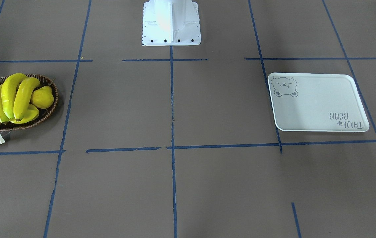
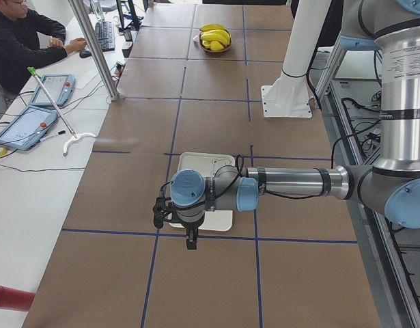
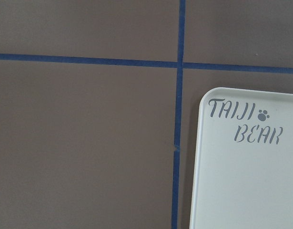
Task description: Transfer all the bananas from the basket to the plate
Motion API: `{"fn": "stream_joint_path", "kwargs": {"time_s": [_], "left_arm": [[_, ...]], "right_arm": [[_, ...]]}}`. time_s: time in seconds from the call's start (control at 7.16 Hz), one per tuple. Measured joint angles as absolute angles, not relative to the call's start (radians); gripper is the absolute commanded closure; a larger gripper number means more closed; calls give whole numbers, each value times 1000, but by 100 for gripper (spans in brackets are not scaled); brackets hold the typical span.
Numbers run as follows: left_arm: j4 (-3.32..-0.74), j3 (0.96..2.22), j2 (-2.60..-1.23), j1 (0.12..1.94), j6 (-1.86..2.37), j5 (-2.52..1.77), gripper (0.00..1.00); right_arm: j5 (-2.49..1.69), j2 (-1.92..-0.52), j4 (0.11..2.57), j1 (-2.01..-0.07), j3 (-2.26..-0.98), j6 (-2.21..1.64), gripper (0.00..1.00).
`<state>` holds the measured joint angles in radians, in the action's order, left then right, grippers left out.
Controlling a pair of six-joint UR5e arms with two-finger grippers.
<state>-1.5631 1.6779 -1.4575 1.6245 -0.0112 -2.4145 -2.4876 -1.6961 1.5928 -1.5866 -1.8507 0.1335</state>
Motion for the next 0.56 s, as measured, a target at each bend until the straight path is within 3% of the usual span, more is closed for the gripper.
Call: {"fn": "stream_joint_path", "kwargs": {"time_s": [0.56], "left_arm": [[-1563, 1676, -1457, 1624, -10, -2416, 0]], "right_arm": [[-2345, -1860, 1191, -1341, -1942, -293, 0]]}}
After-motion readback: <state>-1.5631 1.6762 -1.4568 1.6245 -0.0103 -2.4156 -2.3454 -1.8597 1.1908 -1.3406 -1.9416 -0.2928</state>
